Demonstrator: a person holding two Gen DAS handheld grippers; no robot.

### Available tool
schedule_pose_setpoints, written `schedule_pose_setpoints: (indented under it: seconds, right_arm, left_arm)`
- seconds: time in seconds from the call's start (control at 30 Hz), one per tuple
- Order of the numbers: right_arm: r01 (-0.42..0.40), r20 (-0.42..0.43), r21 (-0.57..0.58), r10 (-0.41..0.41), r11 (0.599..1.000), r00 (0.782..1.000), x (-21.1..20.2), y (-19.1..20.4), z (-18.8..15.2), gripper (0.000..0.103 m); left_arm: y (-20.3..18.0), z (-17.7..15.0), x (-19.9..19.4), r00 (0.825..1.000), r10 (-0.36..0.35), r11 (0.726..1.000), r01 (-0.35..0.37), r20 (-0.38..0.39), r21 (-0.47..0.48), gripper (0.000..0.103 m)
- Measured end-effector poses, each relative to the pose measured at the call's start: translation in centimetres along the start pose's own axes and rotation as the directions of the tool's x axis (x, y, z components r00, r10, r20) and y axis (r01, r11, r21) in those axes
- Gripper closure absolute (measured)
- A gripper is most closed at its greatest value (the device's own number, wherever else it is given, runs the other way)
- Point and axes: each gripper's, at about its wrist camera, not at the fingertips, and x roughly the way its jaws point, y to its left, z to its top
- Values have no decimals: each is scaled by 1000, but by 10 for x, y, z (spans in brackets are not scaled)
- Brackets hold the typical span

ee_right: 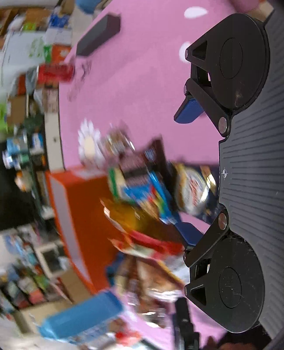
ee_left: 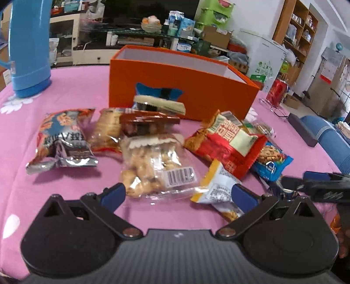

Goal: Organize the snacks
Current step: 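Grasp the Danisa cookie packet with the right tool while the left tool grasps the white fries packet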

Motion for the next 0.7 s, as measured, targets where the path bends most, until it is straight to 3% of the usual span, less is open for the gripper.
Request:
schedule_pose_setpoints:
  seconds: [0.1, 0.2, 0.23, 0.27, 0.37, 0.57, 0.63, 0.7]
  right_arm:
    - [60, -47, -107, -66, 992, 997, 19, 17, -2, 17]
    - [88, -51, -93, -93, 992, 994, 28, 12, 0, 21]
    - [95, -57, -72, -99, 993, 993, 31, 7, 1, 26]
    - [94, -51, -46, -96, 995, 994, 30, 2, 1, 37]
    - [121, -26, -30, -121, 992, 992, 25, -5, -1, 53]
    - [231, -26, 76, -229, 970, 973, 22, -30, 2, 44]
    - [207, -24, 126, -206, 970, 978, 18, -37, 2, 41]
    - [145, 7, 184, -149, 972, 989, 9, -44, 1, 33]
  left_arm:
    - [-2, 0, 2, 1000, -3, 1000, 3, -8, -7, 1]
    - [-4, 0, 2, 1000, -6, 1000, 6, -6, 1, 1]
    - [-6, 0, 2, 1000, -10, 1000, 10, -6, 5, 1]
    - [-7, 0, 2, 1000, -13, 1000, 13, -7, 8, 1]
    - [-12, -3, 0, 1000, -20, 1000, 20, -11, 14, 1]
    - [-27, -18, -9, 999, -42, 999, 42, -19, 1, 1]
    - [-34, -21, -10, 999, -41, 999, 40, -11, -30, 1]
    - [-41, -21, -6, 1000, -9, 992, 8, -3, -125, 1]
